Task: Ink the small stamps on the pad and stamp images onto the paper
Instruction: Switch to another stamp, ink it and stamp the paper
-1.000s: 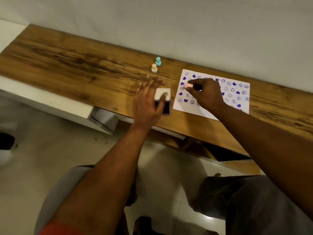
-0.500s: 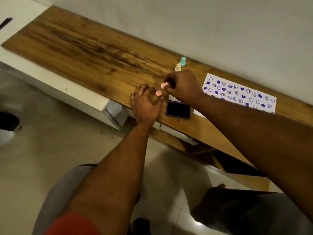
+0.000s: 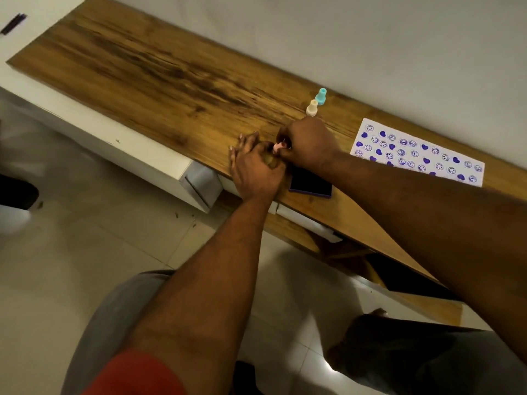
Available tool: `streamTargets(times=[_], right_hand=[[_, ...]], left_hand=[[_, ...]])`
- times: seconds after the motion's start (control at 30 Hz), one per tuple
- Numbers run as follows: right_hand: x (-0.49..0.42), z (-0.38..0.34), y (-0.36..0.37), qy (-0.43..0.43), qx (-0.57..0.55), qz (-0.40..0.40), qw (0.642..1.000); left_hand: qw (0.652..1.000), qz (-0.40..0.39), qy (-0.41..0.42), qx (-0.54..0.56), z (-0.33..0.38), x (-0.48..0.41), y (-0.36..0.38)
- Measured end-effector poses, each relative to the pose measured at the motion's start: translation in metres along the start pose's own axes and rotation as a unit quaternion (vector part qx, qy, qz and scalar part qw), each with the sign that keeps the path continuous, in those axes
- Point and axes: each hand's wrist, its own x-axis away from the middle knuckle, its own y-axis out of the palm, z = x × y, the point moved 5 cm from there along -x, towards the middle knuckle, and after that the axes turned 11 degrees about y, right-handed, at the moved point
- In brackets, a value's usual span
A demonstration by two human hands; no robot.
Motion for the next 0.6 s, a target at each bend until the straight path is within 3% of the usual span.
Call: streamTargets(times=[0.43, 0.6], right_hand=[[-0.012, -0.012, 0.005, 0.012, 0.088, -0.040, 0.995], [-0.010, -0.009, 0.012, 0.060, 0.035, -0.015, 0.997]], left_hand=[[1.000, -0.016, -0.016, -0.005, 0.003, -0.003, -0.002], [1.000, -0.007, -0.006, -0.014, 0.003, -0.003, -0.002]])
